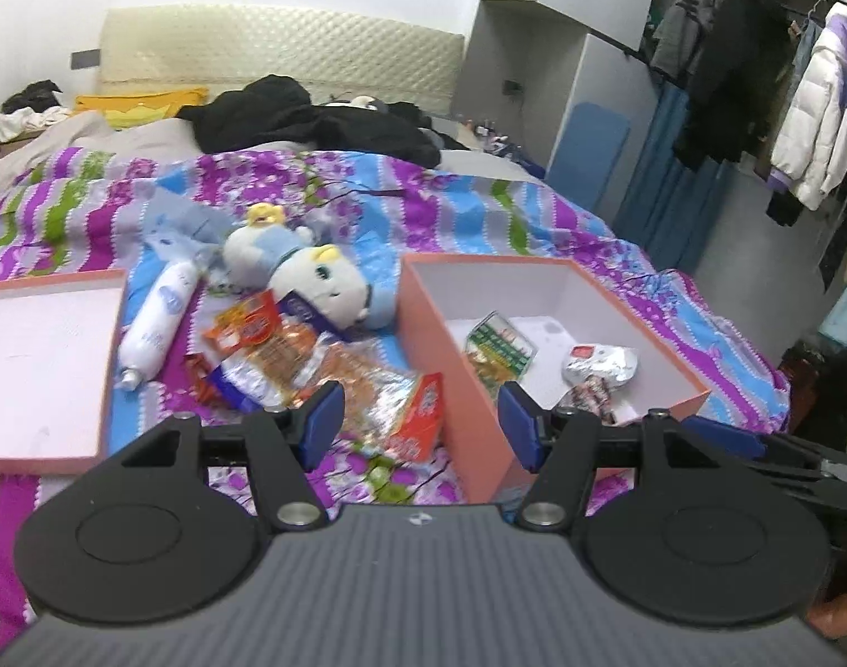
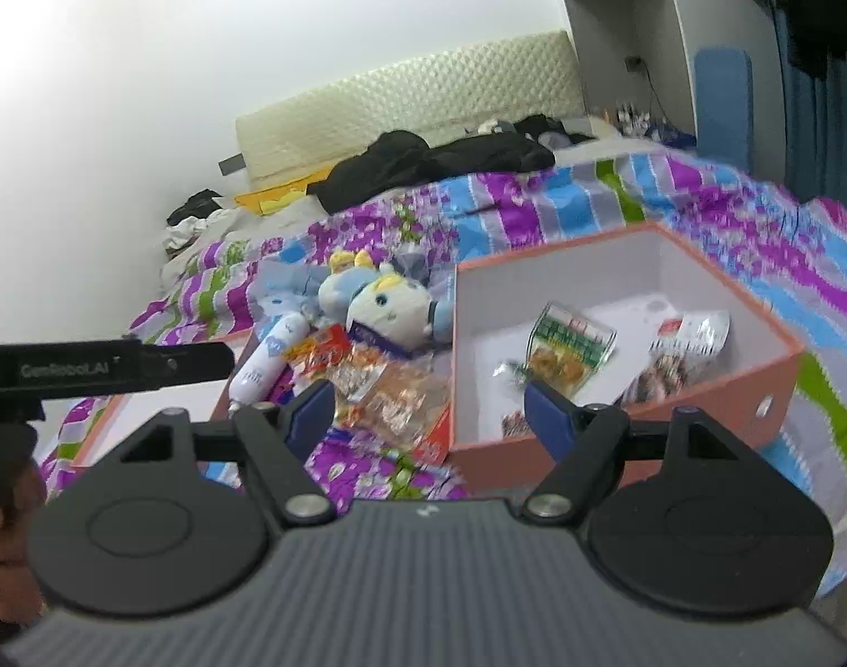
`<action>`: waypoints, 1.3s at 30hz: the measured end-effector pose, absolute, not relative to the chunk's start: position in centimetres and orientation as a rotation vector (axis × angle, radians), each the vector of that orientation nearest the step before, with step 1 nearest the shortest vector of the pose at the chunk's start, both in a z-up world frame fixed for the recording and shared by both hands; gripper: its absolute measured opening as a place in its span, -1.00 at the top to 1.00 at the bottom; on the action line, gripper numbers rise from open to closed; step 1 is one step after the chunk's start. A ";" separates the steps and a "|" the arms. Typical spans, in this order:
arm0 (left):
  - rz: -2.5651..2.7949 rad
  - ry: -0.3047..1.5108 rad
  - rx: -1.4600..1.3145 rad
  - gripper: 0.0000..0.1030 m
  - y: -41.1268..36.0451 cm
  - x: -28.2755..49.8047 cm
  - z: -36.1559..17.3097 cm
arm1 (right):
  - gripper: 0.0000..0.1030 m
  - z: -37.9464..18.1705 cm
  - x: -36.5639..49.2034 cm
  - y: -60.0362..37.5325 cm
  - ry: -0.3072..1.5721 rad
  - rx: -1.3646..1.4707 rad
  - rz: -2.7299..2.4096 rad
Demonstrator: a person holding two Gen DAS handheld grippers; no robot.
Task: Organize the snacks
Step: 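Withdraw both tools from the box toward the remaining snack pile, then grasp the blue cabbage snack bag with the left tool while the right grasps the clear pastry pack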
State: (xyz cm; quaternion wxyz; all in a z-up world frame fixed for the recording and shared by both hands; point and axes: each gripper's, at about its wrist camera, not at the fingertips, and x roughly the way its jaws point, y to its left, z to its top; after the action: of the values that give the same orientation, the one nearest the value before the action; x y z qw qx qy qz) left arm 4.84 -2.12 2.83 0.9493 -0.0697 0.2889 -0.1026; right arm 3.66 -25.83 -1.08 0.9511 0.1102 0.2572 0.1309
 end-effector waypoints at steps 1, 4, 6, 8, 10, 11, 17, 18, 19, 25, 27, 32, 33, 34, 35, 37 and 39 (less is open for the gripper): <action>-0.197 0.584 -0.137 -0.29 -1.8 4.5 2.5 | -0.49 -1.6 3.4 -25.5 0.534 0.231 0.275; -0.166 0.589 -0.149 -0.29 -0.5 3.4 1.1 | -0.49 -2.8 2.7 -24.1 0.554 0.213 0.300; -0.143 0.600 -0.168 -0.29 0.4 2.9 0.2 | -0.49 -3.5 2.3 -23.3 0.567 0.196 0.324; -0.120 0.608 -0.173 -0.30 1.2 2.5 -0.6 | -0.49 -4.2 2.0 -22.5 0.582 0.182 0.346; -0.098 0.620 -0.189 -0.33 2.0 2.0 -1.7 | -0.49 -4.9 2.0 -21.9 0.607 0.169 0.363; -0.088 0.631 -0.204 -0.34 2.4 1.9 -2.2 | -0.49 -5.2 2.0 -21.6 0.614 0.163 0.367; -0.051 0.662 -0.271 -0.36 4.6 2.6 -5.0 | -0.48 -6.7 2.8 -19.3 0.655 0.085 0.375; -0.048 0.663 -0.286 -0.36 4.9 3.0 -5.5 | -0.48 -6.9 2.9 -18.9 0.653 0.063 0.380; -0.046 0.663 -0.304 -0.36 5.4 3.4 -6.0 | -0.47 -7.1 3.2 -18.5 0.645 0.035 0.386; -0.049 0.658 -0.376 -0.36 7.2 7.4 -9.0 | -0.42 -8.9 6.0 -15.6 0.598 -0.143 0.371; -0.054 0.660 -0.392 -0.35 7.9 9.2 -10.1 | -0.39 -9.7 7.2 -14.5 0.584 -0.208 0.365; -0.060 0.660 -0.457 -0.35 9.6 13.9 -13.3 | -0.38 -11.9 10.6 -11.9 0.574 -0.364 0.358; -0.060 0.665 -0.479 -0.35 10.0 14.9 -14.0 | -0.38 -12.4 11.3 -11.3 0.581 -0.398 0.359; -0.065 0.663 -0.497 -0.35 10.3 15.7 -14.6 | -0.38 -12.9 12.1 -10.8 0.580 -0.427 0.357; -0.071 0.657 -0.521 -0.35 10.6 16.4 -15.2 | -0.38 -13.2 12.7 -10.4 0.576 -0.447 0.355; -0.073 0.660 -0.569 -0.35 11.2 18.2 -16.5 | -0.38 -14.3 14.0 -9.4 0.567 -0.509 0.356; -0.066 0.665 -0.585 -0.34 11.5 19.9 -17.5 | -0.38 -15.4 15.3 -8.6 0.558 -0.554 0.344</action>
State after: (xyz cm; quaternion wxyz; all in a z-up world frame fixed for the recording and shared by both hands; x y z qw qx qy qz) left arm 19.92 11.47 -17.47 0.9031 -0.2829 0.3216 -0.0321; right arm 15.27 -8.55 -15.35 0.9094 -0.2686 0.2703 0.1668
